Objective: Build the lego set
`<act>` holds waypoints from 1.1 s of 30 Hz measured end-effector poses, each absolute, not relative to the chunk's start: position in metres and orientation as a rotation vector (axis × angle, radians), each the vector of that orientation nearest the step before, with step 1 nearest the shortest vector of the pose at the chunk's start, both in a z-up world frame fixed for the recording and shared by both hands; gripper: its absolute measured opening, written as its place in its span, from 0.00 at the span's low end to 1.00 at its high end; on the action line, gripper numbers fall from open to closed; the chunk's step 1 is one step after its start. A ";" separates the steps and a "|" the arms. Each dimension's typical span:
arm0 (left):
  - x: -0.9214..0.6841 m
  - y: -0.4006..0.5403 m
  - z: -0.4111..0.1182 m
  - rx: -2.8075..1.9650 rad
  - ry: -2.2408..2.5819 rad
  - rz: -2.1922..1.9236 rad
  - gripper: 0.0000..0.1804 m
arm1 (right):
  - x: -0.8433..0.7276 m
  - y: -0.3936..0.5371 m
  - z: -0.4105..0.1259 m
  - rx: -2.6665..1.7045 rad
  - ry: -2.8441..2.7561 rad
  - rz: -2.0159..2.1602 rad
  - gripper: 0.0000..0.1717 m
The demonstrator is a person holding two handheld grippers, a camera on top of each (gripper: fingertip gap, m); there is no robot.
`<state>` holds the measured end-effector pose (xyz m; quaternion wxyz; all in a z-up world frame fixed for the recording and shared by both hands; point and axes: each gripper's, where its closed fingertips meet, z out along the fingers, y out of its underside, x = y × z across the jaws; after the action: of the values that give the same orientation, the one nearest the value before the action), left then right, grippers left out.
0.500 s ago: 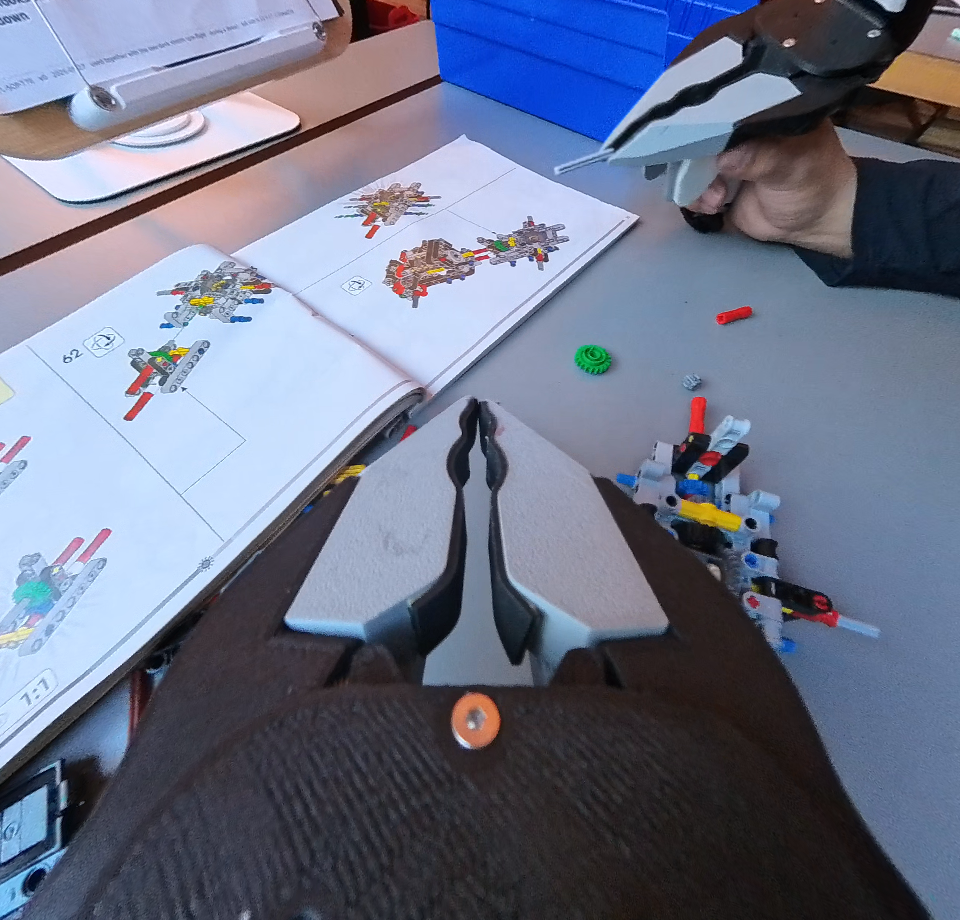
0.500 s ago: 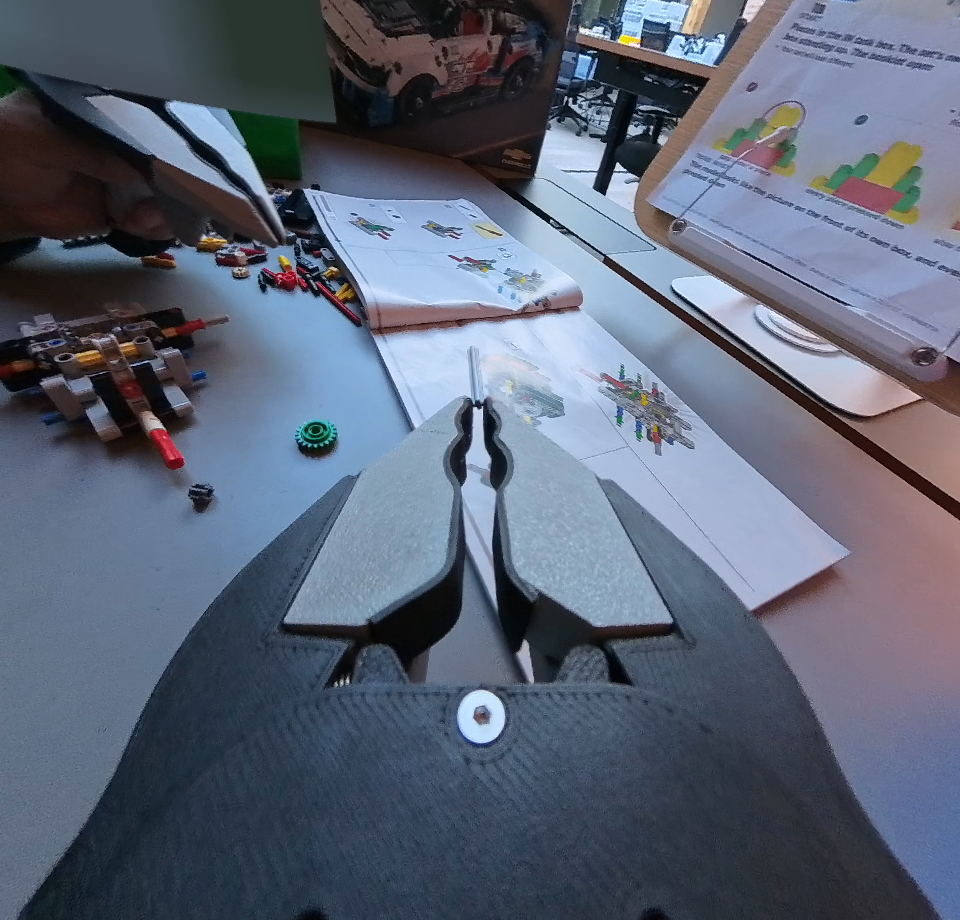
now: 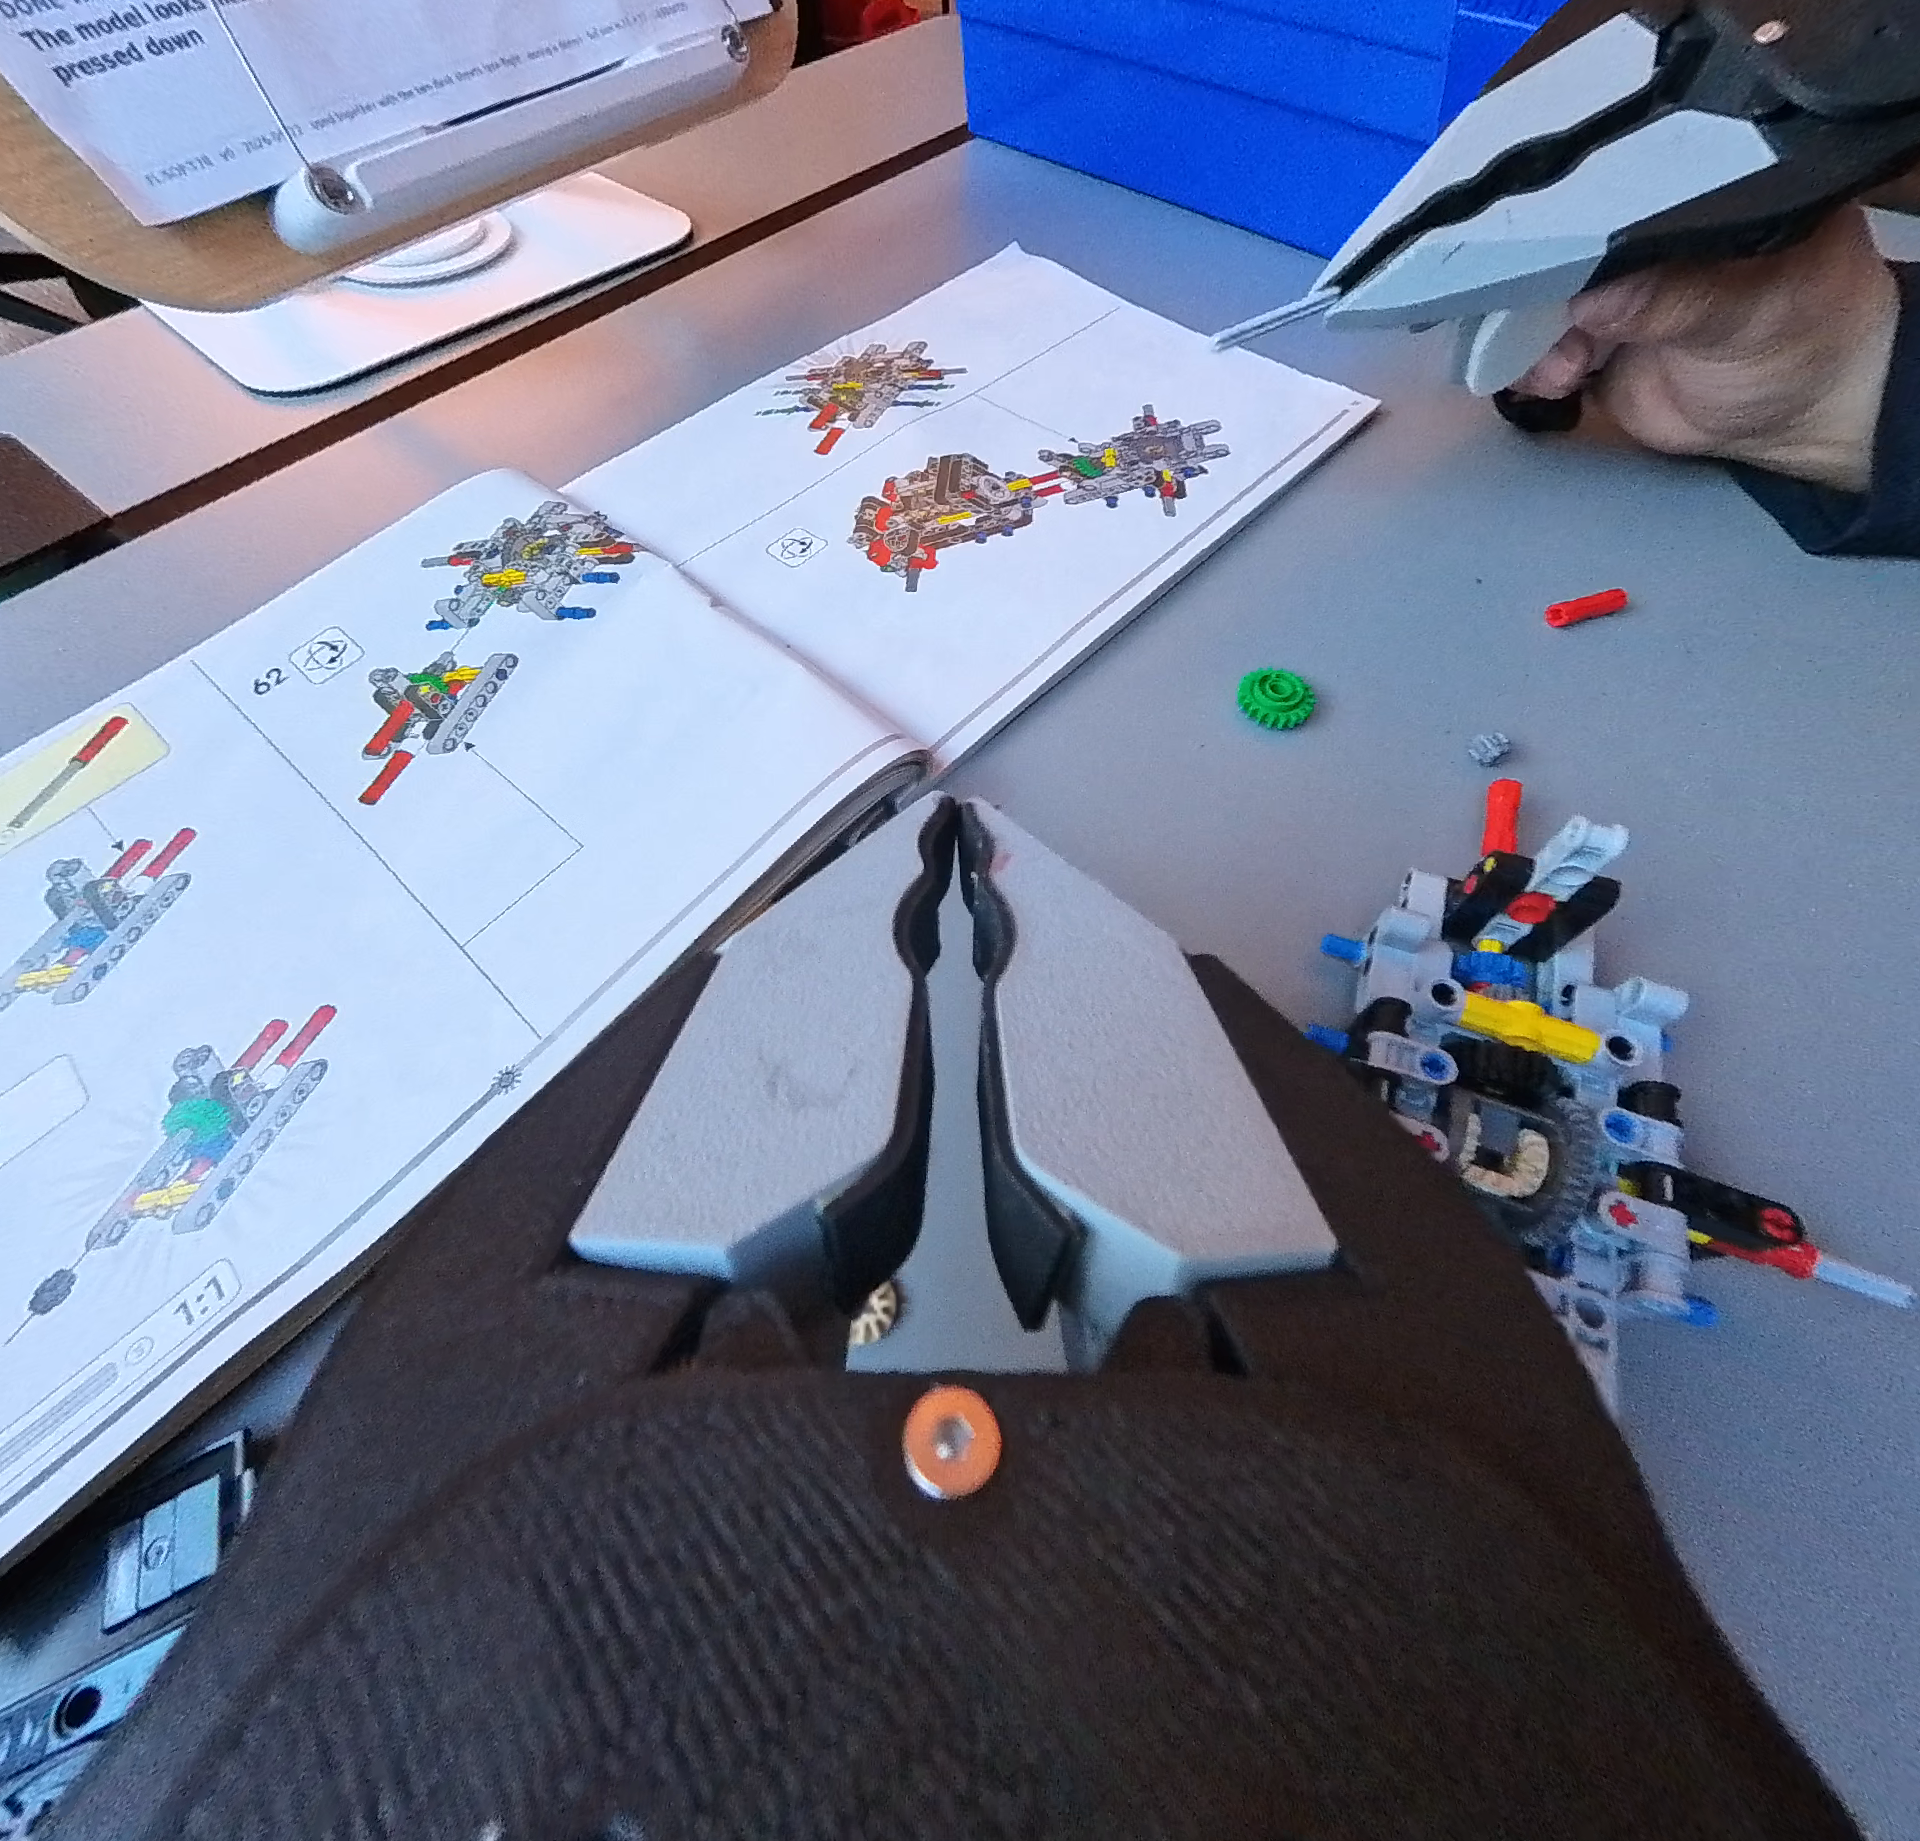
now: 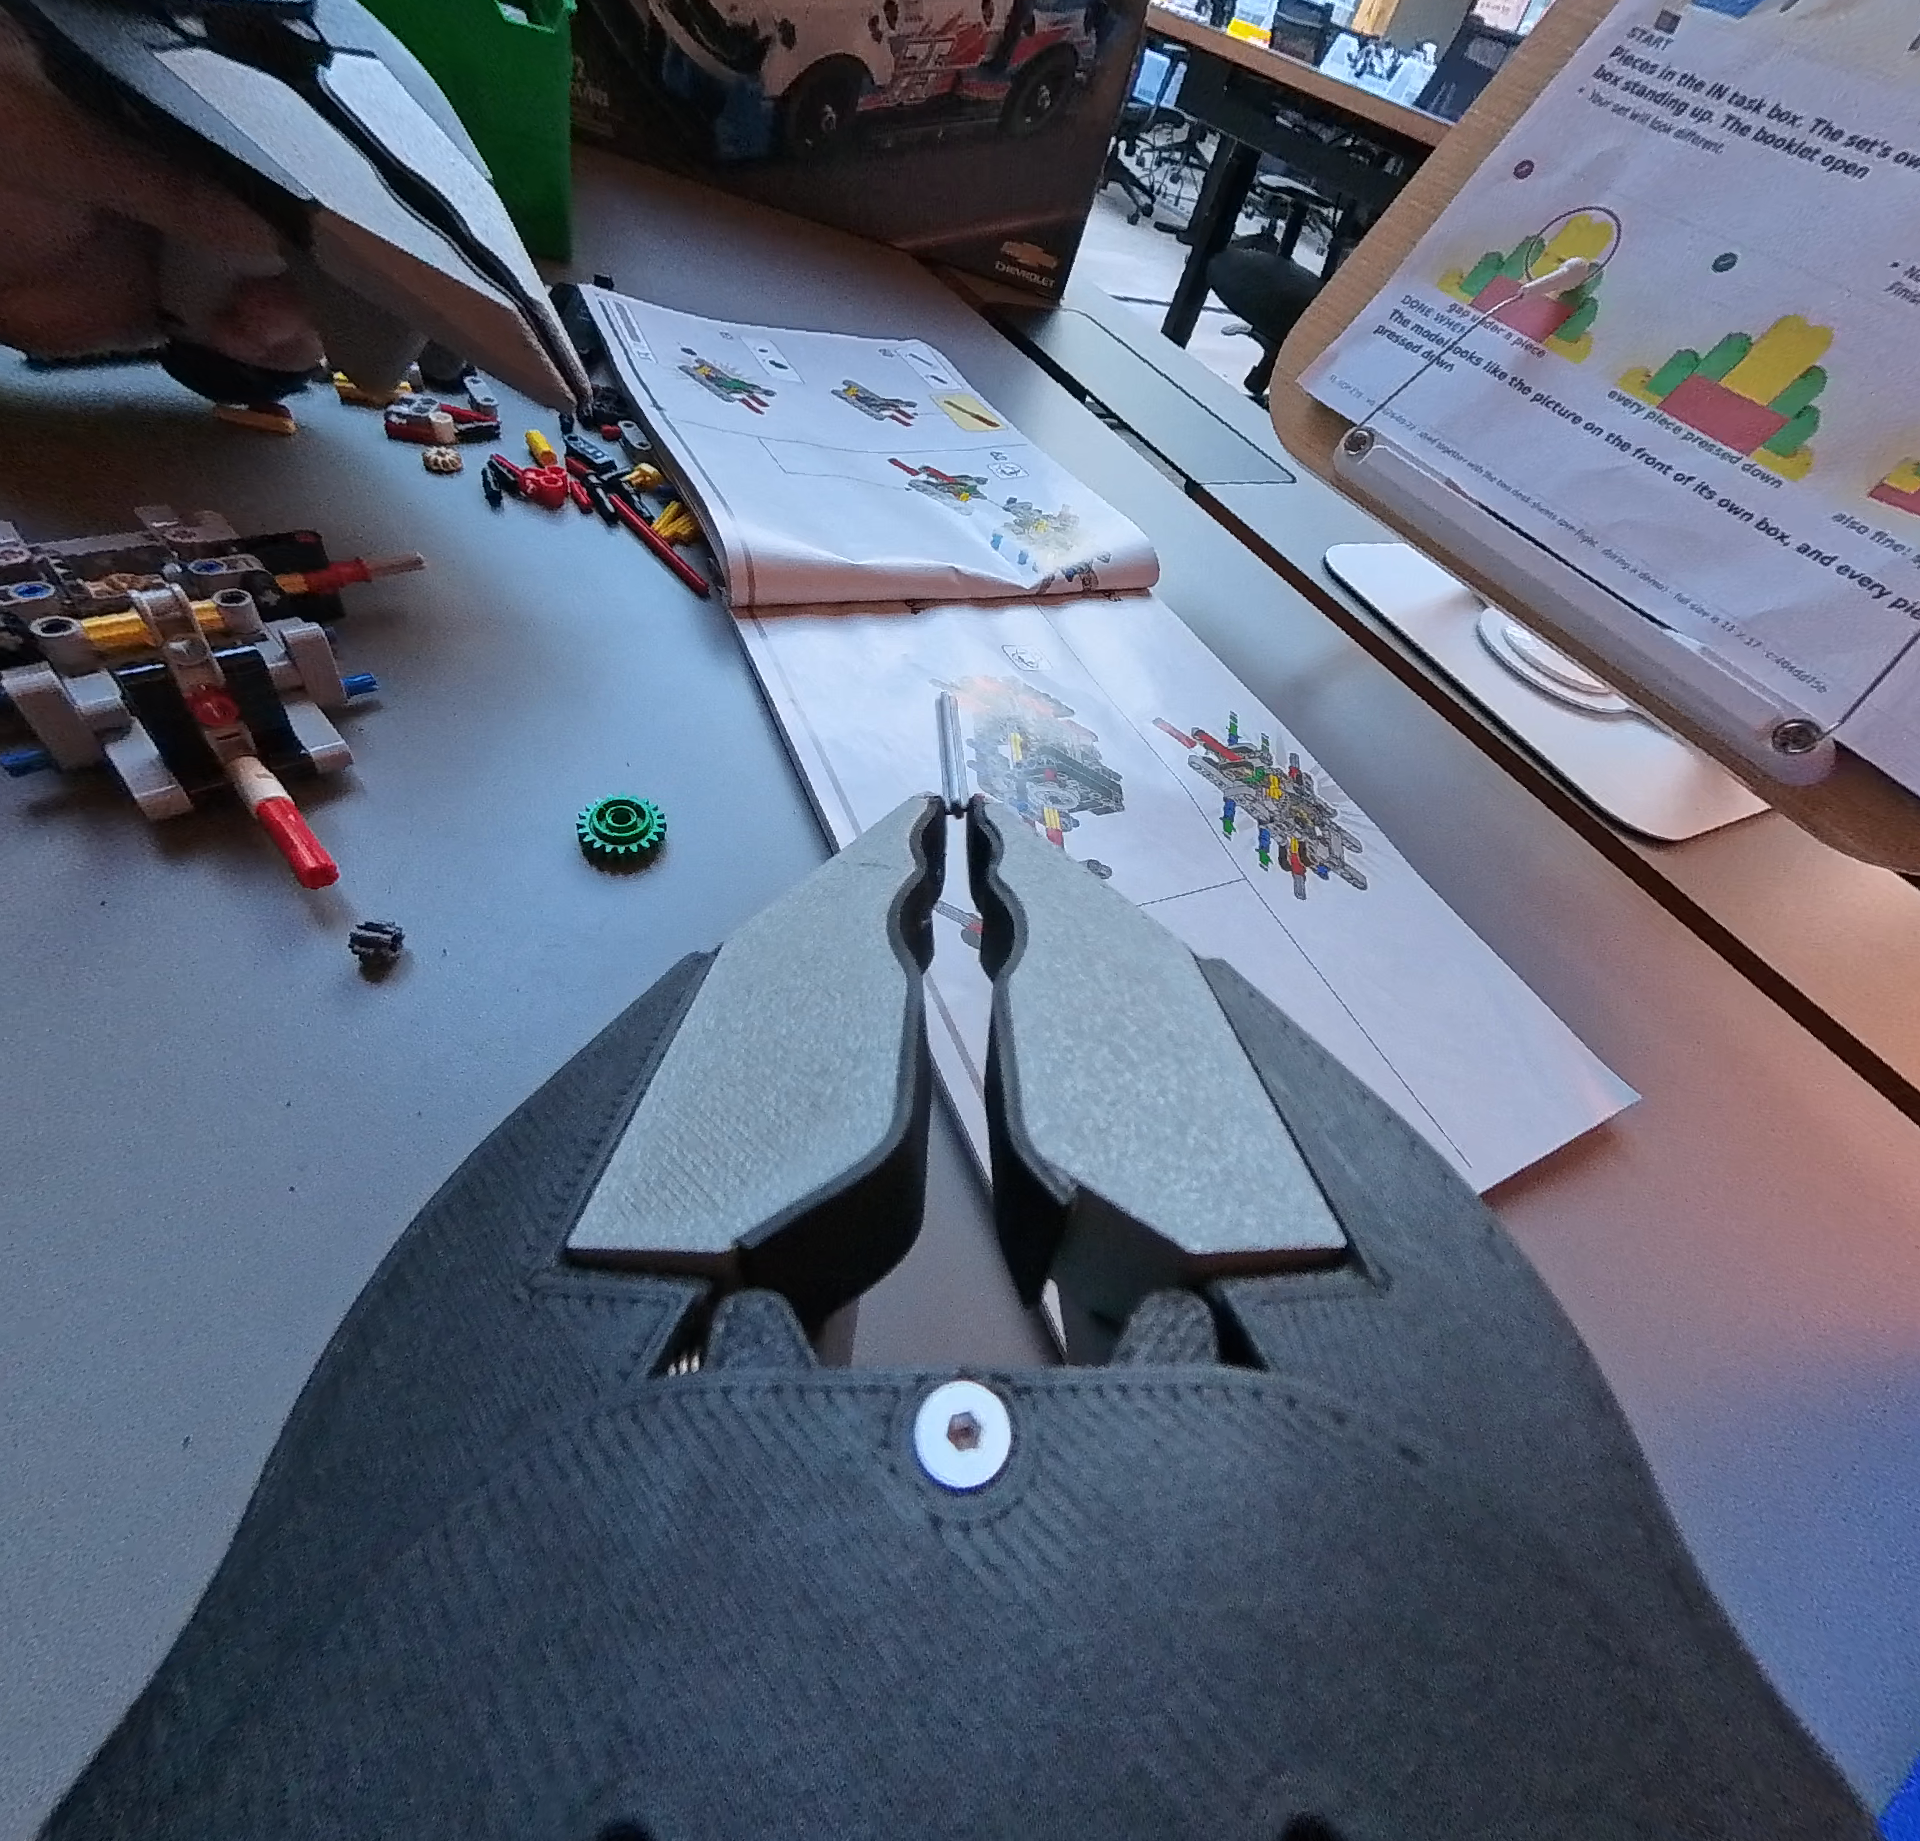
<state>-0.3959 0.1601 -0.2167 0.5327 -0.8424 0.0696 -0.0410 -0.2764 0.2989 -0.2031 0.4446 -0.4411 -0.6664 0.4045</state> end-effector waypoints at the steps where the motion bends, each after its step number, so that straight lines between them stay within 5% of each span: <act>1: -0.397 0.160 -0.217 -2.011 0.164 -0.093 0.00 | -0.276 0.299 -0.203 -1.093 -1.652 1.008 0.00; 12: -0.399 0.160 -0.220 -2.028 0.157 -0.100 0.00 | -0.250 0.188 -0.222 -0.842 -2.104 1.270 0.00; 30: -0.356 0.154 -0.214 -1.981 0.386 -0.246 0.00 | -0.249 0.162 -0.232 -0.828 -2.214 1.305 0.00; 33: -0.310 0.142 -0.214 -1.979 0.510 -0.517 0.18 | -0.249 0.159 -0.234 -0.810 -2.225 1.287 0.00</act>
<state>-0.3104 0.1419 -0.2138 0.4939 -0.8163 0.2104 -0.2133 -0.2488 0.1589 -0.2337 0.2216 -0.2930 -0.8051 0.4657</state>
